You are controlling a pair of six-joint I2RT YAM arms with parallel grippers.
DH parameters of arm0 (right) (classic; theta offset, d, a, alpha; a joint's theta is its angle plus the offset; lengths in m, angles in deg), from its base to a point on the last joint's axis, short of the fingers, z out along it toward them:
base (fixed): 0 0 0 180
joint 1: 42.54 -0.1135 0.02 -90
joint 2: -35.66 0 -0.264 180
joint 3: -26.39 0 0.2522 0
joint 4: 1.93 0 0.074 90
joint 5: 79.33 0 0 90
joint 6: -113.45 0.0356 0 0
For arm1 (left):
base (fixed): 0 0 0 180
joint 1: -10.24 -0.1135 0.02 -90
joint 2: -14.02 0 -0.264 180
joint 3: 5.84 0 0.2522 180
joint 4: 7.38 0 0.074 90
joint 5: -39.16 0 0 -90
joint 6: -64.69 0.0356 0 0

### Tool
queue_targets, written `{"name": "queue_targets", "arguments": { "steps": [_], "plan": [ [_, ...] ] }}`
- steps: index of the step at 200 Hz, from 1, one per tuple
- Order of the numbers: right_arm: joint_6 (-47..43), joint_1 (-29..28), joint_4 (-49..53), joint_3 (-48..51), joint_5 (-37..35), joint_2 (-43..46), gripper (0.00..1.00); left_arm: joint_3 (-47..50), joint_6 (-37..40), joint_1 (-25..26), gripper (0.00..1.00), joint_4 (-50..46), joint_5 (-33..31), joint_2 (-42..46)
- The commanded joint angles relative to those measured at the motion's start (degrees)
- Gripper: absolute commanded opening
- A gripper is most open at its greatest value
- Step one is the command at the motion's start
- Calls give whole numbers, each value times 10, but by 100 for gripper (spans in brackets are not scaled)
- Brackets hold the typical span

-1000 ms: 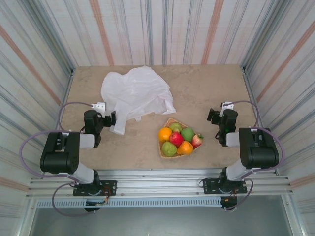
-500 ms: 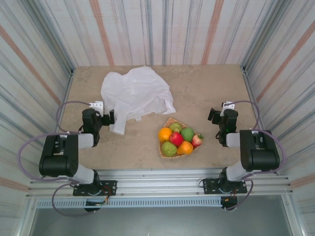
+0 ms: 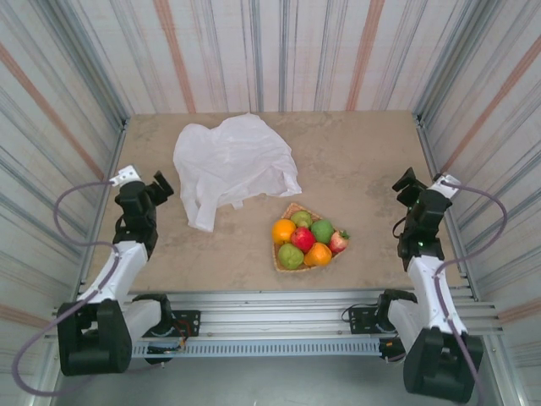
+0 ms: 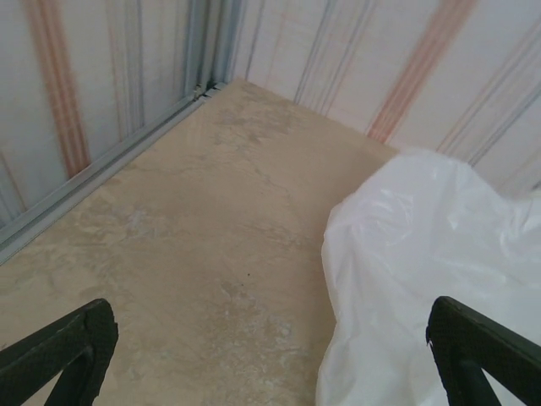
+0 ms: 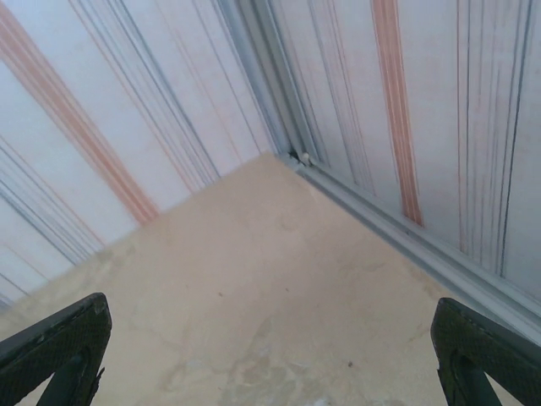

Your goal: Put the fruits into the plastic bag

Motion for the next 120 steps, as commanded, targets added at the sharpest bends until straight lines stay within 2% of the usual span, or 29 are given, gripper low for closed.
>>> {"name": "queue_targets", "arguments": {
  "steps": [1,29,42,56,71,88,120],
  "plan": [
    [47,2,75,-23,60,37,99,-42,-124,-7,99,-139,16,24],
    [72,-12,89,-57,159,21,98,-59,-137,-4,99,-170,150,22],
    [59,-49,105,-87,178,-11,96,-57,-149,9,99,-177,192,16],
    [24,-112,127,-123,171,-53,96,-60,-145,33,99,-195,212,13],
    [-35,-194,159,-171,150,-106,97,-69,-129,72,99,-231,192,12],
    [-96,-271,205,-229,136,-190,97,-89,-99,127,98,-284,142,2],
    [-141,-339,256,-318,111,-331,95,-131,-70,228,99,-384,23,-50]
  ]
}}
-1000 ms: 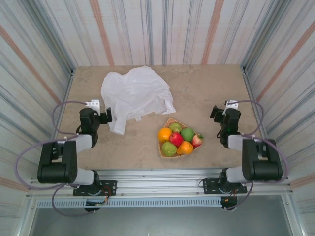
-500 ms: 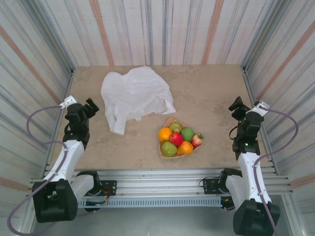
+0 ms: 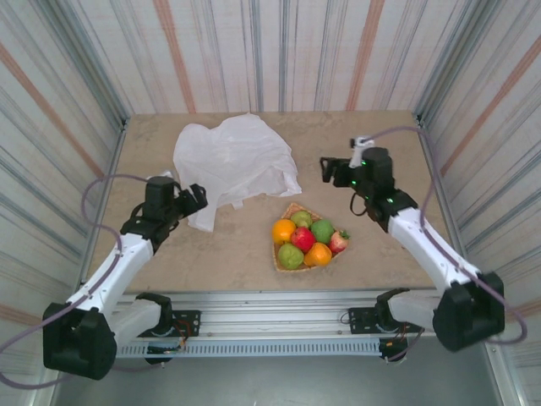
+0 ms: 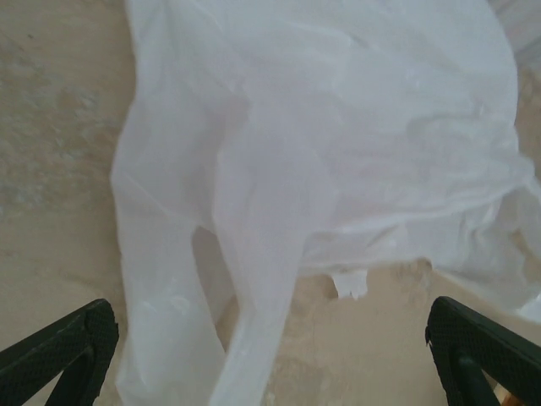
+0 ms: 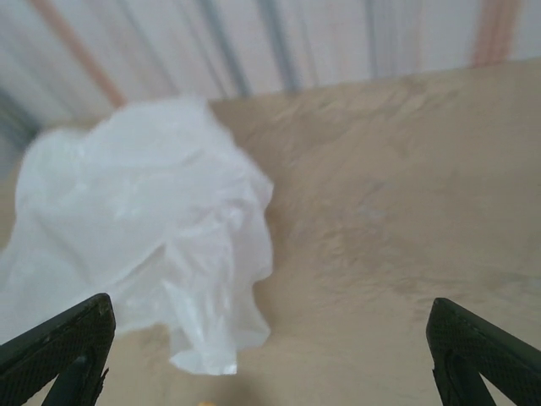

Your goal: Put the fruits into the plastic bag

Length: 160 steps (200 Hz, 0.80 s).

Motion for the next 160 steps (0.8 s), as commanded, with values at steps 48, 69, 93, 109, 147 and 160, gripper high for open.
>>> {"name": "queue_targets", "arguments": {
  "steps": [48,69,93,109,147,160],
  "plan": [
    [-67,-83,89,-132,-26,-230,92,-69,66,109,98,-133,-153,-132],
    [-51,-98,48,-125,-24,-265,92,-91,84,108,97,-126,-149,-186],
    [-28,-98,26,-139,-14,-314,89,-109,94,107,90,-109,-156,-234],
    [-24,-99,18,-158,-22,-346,80,-115,98,107,82,-99,-150,-254],
    [-41,-99,14,-183,-76,-363,42,-98,97,106,43,-65,-128,-247],
    [-55,-99,12,-185,-89,-350,30,-79,90,106,31,-46,-114,-223]
  ]
}}
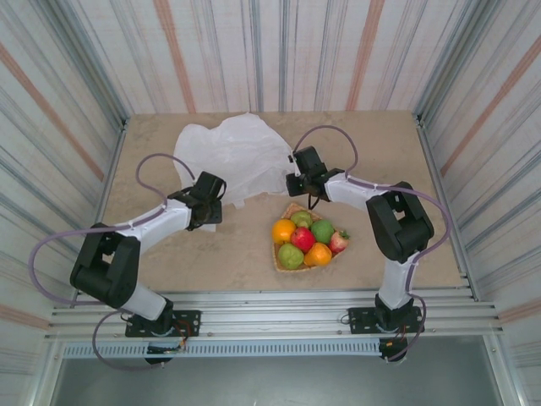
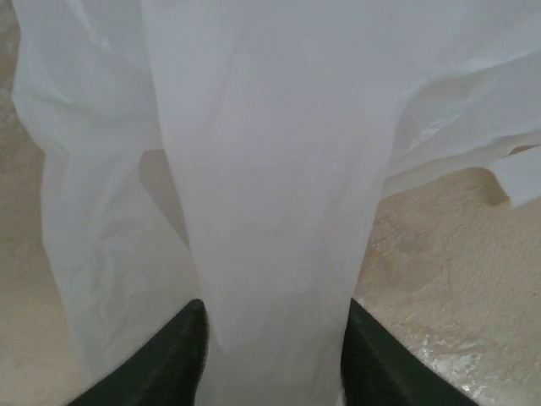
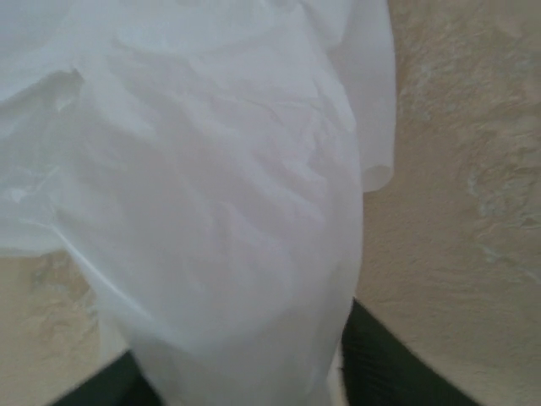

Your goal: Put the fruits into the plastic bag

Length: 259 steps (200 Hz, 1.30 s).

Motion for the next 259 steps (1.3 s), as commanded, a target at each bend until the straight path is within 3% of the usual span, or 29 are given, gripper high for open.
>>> {"name": "queue_targets", "arguments": {
  "steps": [1,20,40,62,94,111,135,173,215,259],
  "plan": [
    [-19,0,-13,-21,-45,16,30,21,-3,-2,30,37,18,36],
    [-52,-2,-18,-24,-64,45,17,58,-16,-1,23,70,34,91],
    [-99,-10,-26,-23,-69,89,10,83,-31,-1,25,80,37,153],
    [-135,-18,-11,-35,-59,125,5,88,-31,-2,56,62,24,219],
    [-152,-18,29,-67,-44,152,3,77,5,2,88,62,4,292],
    [-157,-17,27,-68,-30,161,3,61,36,9,98,81,17,298],
    [-160,-14,44,-85,-12,159,3,13,91,37,98,113,36,245],
    [-154,-5,67,-109,19,155,2,-99,189,79,97,132,57,90],
    [-145,8,84,-121,46,153,3,-189,228,85,94,128,2,-45],
    [-150,12,94,-121,54,149,3,-230,234,77,78,146,8,-93]
  ]
}}
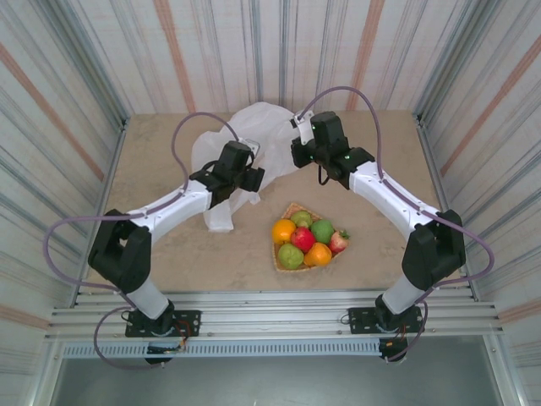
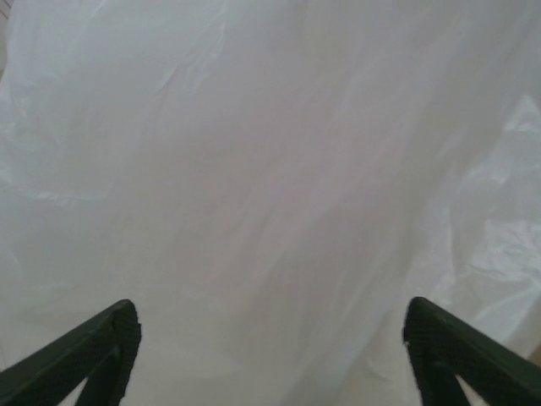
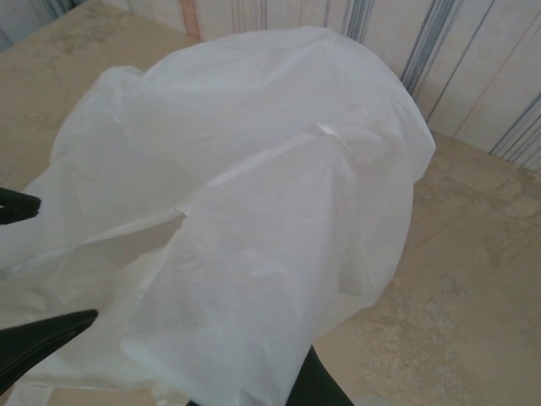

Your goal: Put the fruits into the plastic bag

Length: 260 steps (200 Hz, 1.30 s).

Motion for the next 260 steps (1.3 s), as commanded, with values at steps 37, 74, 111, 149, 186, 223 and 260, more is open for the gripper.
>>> {"name": "queue_targets", "arguments": {
  "steps": [37,74,111,149,186,223,260],
  "plan": [
    [-19,5,25,-17,22,-11,2,-46,13,-21,63,28,20,-31],
    [-24,7,25,-31,32,-22,2,-69,-2,-47,58,28,73,-65],
    [-23,10,37,-58,40,-39,2,-85,14,-49,57,35,100,-82],
    [-12,18,46,-88,63,-57,2,-109,26,-49,45,19,101,-103],
    [-11,29,53,-103,61,-73,3,-148,3,-54,8,-27,122,-104],
    [-9,34,125,-182,-78,-136,21,-179,-140,-71,0,-111,194,-44],
    [-17,-1,180,-258,-186,-185,48,-173,-238,-92,0,-124,291,-23]
  ]
}}
